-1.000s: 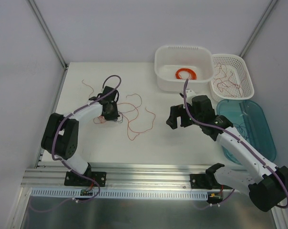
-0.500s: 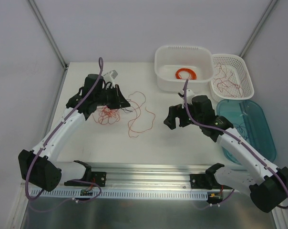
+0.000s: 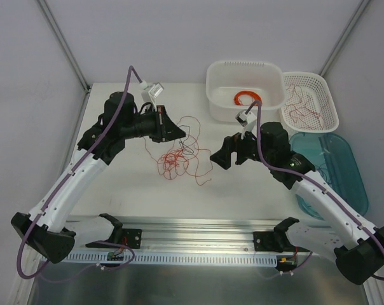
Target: Untangle the cables
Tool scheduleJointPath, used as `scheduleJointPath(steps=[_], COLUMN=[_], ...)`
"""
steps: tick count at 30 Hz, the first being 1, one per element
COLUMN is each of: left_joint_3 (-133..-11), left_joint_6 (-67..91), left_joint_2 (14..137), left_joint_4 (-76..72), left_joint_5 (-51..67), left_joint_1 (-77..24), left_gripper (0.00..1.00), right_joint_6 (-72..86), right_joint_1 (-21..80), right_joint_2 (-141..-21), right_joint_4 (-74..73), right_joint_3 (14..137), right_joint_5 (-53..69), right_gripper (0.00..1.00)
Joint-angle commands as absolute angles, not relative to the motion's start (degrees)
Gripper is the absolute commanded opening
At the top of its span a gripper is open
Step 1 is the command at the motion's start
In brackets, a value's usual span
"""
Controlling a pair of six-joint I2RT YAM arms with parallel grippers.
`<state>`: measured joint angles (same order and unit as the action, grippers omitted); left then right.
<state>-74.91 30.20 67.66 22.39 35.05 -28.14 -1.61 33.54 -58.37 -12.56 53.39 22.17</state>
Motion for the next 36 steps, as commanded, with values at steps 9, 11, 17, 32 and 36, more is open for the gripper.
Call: scheduleJointPath(steps=[9,11,17,32,36], left_joint_3=[-65.5,-64.3,-72.4,-87.0,-85.5], left_joint_6=[27.8,26.0,20.1,1.8,8.2], left_joint_2=[66.7,66.6,65.7,58.5,59.3], left_joint_4=[31.2,32.5,34.6,22.8,24.6], left_joint_5=[-11.4,-16.7,-23.5,-14.9,-4.1], left_joint_1=[-26.8,-24.9,-16.8,-26.8,-26.9], left_gripper=[0.00,0.00,0.00,0.00,0.00], right_joint_6=[-1.6,-2.1,-3.2,-2.5,-1.8], right_joint_1=[34.0,34.1,34.4,34.5,34.9], right_joint_2=[-56.3,-56.1,-55.2,-57.5,-58.7], right_joint_4=[-12.7,-13.6,-16.4,-14.9,-13.0], right_joint_3=[54.8,54.8,54.2,55.4,56.4], right_joint_5=[23.2,22.7,21.4,22.3,24.0], right_gripper=[0.97,0.97,0.97,0.97,0.97])
